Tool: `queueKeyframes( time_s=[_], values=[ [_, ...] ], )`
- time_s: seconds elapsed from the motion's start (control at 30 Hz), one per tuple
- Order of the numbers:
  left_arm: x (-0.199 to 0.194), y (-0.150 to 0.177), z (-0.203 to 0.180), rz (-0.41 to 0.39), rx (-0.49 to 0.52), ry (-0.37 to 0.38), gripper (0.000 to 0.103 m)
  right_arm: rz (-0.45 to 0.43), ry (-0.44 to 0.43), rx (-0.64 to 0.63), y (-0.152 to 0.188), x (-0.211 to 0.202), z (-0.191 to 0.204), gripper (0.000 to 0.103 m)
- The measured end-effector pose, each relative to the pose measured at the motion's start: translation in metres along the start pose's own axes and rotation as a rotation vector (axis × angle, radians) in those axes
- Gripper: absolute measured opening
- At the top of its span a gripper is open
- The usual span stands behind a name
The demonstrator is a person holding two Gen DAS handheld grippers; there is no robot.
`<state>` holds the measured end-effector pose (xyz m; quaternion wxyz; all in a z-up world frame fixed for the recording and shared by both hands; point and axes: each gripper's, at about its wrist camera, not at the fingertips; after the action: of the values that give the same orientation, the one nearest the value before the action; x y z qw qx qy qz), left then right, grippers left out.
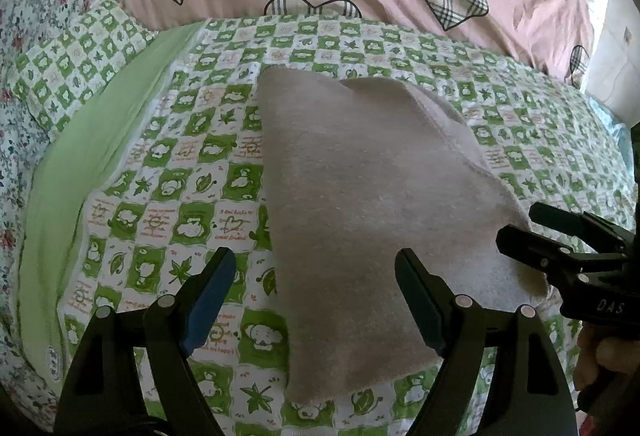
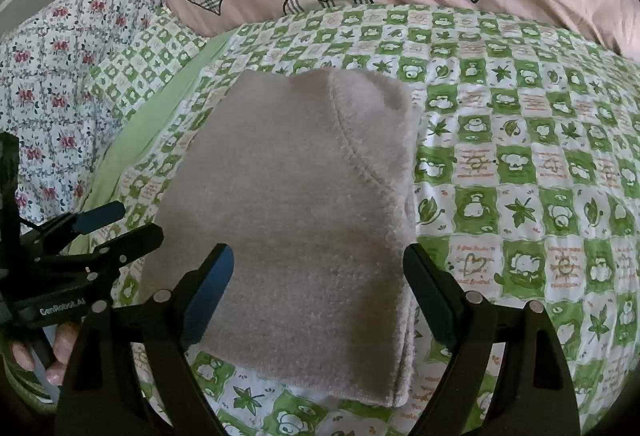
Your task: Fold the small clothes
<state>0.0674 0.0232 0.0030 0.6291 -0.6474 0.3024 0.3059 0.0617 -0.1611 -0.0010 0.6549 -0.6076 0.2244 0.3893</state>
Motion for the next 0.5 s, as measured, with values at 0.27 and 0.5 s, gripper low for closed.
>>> queueKeyframes(
  time_s=[0.27,0.5],
  values=[
    [-0.0024,0.0014,-0.0028,-0.005,0.007,-0.001,0.083,-0.001,0.001,0.002,0.0030,-0.0015,0.0035,0.087],
    [-0.0033,0.0017,-0.0038,-0.007,0.008,0.002,0.083,-0.002,0.003,0.003,0.0033,-0.0018,0.0036,0.087]
  ],
)
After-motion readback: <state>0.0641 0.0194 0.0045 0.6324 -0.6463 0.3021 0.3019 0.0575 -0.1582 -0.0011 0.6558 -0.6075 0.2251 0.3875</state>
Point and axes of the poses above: each gripper's, at about its wrist camera, not at the fingertips, and x roughly the way its jaws point, z to its left, y to its underside, and after that the axes turned 1 degree about -z, right-handed
